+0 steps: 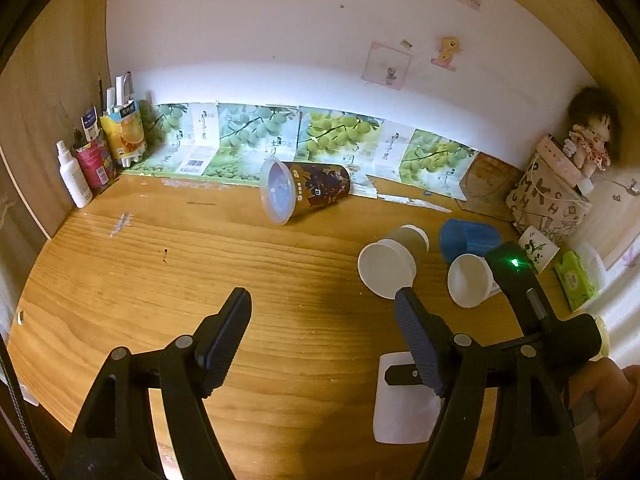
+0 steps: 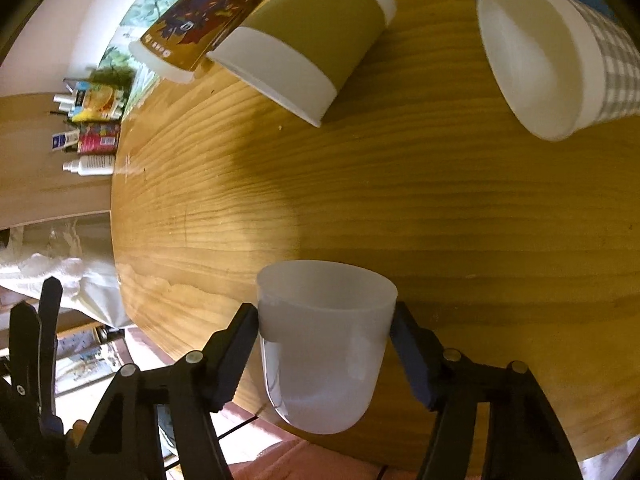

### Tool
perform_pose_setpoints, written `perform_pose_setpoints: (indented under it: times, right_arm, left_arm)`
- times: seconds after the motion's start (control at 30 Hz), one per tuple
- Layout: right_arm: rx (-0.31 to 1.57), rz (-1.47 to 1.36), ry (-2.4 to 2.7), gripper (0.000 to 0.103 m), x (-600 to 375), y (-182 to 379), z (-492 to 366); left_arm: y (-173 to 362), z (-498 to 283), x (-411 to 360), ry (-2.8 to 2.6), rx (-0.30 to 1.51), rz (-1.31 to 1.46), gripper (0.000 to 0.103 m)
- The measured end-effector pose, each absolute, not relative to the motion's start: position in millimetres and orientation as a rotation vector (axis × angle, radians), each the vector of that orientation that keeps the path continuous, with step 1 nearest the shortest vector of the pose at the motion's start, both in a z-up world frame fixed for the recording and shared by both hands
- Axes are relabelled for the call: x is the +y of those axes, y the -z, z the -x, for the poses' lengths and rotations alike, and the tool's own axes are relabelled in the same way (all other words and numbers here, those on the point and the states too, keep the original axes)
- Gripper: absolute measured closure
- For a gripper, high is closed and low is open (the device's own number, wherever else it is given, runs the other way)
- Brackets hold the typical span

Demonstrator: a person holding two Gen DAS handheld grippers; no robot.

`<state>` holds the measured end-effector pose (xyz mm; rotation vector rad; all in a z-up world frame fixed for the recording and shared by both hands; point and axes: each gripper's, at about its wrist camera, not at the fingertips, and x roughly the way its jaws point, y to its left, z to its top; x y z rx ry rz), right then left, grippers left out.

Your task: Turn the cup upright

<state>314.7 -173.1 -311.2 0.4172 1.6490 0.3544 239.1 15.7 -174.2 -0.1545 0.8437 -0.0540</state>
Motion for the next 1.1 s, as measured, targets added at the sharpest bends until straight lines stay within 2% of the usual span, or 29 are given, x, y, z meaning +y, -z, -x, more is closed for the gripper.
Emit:
perform_pose_setpoints:
  times: [0.37,1.1]
  right_arm:
    - [1.62,-0.376,-0.42,0.036,-167,306,-317]
    - [1.396,-0.274,-0.456,0.036,-152,267,-307]
  left_arm:
    - [168,-241,19,0.001,0.819,0.18,0.025]
    - [157,-226,26,-0.015,0.777,0.214,0.025]
